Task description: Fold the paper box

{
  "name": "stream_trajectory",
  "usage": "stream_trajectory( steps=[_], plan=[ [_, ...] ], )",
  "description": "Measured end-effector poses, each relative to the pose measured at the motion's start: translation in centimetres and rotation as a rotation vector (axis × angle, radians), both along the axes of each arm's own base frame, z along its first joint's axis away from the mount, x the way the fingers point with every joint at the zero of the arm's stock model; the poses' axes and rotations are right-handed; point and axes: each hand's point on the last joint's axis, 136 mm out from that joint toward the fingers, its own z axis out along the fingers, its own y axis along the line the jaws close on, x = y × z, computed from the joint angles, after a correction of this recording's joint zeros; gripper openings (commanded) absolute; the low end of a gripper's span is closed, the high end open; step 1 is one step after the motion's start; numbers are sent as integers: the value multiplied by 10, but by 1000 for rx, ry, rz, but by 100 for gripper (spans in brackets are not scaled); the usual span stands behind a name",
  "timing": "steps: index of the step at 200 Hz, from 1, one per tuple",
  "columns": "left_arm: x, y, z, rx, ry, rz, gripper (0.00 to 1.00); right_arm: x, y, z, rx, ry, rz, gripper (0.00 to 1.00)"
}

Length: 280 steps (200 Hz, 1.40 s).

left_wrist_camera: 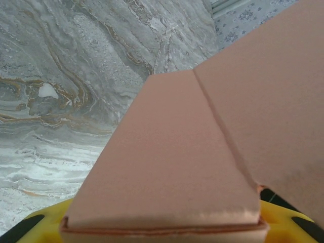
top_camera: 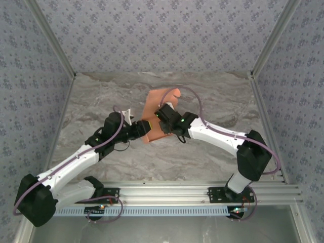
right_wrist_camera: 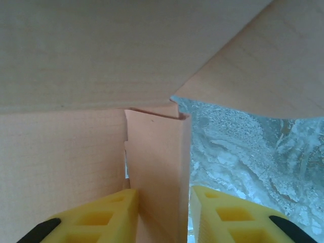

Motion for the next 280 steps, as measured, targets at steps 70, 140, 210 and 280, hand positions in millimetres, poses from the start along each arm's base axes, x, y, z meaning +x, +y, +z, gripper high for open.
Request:
stream_trajectory(
  steps=[70, 140, 210, 280],
  plan=[
    [-4, -4, -3, 8, 7, -15, 39, 2, 0, -6, 244, 69, 27, 37],
    [-5, -5, -3, 5, 8, -22, 39, 3, 5, 2, 328, 73, 72, 33],
    [-5, -1, -10, 32, 30, -4, 39, 9, 16, -15, 151, 40, 62, 23],
    [-4, 1, -11, 39, 28, 5, 39, 6, 15, -12, 122, 29, 69, 37]
  ],
)
